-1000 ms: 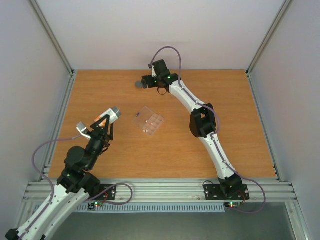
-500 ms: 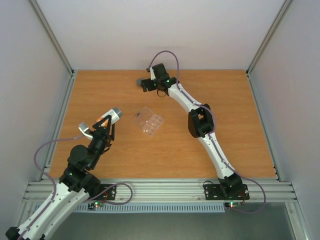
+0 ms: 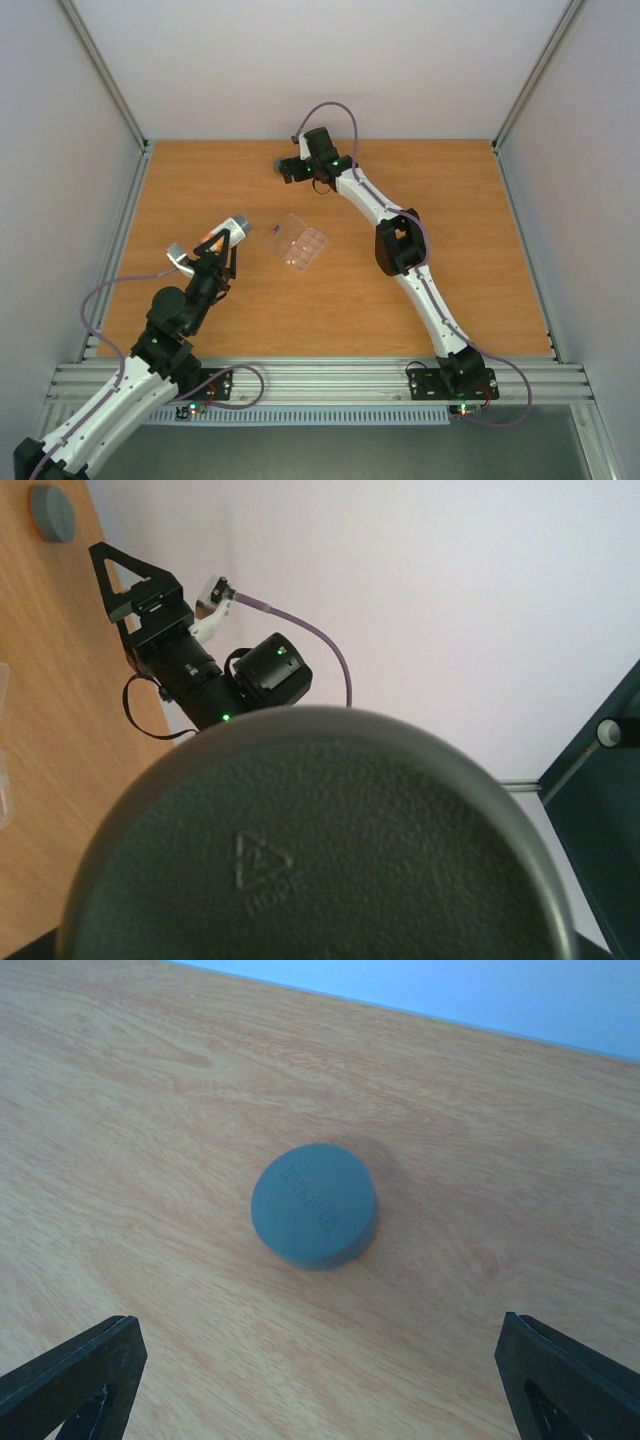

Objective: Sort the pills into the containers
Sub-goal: Place the pill bottle at the center of the board.

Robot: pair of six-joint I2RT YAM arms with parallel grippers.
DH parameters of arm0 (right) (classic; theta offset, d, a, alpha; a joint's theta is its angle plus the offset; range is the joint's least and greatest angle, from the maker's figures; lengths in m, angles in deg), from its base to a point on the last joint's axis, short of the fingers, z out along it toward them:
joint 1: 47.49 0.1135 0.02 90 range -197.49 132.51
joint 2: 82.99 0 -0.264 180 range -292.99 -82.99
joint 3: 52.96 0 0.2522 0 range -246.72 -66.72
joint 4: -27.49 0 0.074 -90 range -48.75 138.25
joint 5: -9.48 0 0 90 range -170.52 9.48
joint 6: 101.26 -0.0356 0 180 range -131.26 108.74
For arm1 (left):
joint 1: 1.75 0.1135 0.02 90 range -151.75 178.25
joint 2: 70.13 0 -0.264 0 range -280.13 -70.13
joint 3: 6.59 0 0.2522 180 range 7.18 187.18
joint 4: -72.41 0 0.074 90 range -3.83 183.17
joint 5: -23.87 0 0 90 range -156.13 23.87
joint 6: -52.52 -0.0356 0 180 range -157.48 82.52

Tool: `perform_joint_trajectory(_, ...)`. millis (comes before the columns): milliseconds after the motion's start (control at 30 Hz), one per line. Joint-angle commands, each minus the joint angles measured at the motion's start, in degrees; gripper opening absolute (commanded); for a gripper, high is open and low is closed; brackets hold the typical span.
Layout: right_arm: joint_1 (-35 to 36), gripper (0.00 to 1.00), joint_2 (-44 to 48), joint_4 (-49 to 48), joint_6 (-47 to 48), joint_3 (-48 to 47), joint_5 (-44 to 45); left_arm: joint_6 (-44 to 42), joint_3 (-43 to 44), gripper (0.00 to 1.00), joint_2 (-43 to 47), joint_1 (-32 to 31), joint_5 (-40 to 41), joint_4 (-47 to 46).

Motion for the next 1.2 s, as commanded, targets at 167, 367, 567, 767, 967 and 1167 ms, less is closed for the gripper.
perform_joint_trajectory(167, 0.1, 0.98, 5.5, 0.4, -2.3, 1.7, -1.8, 5.3, -7.3, 0.0, 5.0, 0.1, -0.7, -14.6)
perform_joint_trajectory(367, 0.4, 0.99, 4.5, -0.9, -0.2, 1.3, -1.1, 9.0, -11.1, 0.0, 12.2, 0.1, -0.4, -14.7)
perform_joint_trajectory(567, 0.9, 0.99, 2.4, -0.7, -1.3, -0.7, -1.9, 9.9, -13.5, 0.0, 15.3, 0.1, -1.1, -13.6)
perform_joint_trajectory(767, 1.0, 0.98, 7.5, 0.4, -8.2, 0.8, -11.0, 11.3, -14.9, 0.0, 15.6, 0.1, -1.9, -17.0)
perform_joint_trajectory(967, 1.7, 0.95, 29.4, -5.3, -10.8, 27.1, -16.5, 12.1, -15.3, 0.0, 17.6, 0.1, -3.5, -17.5)
perform_joint_trajectory(1167, 1.4, 0.86, 52.5, -11.0, -14.2, 53.8, -21.7, 13.1, -16.8, 0.0, 20.3, 0.2, -6.4, -18.7)
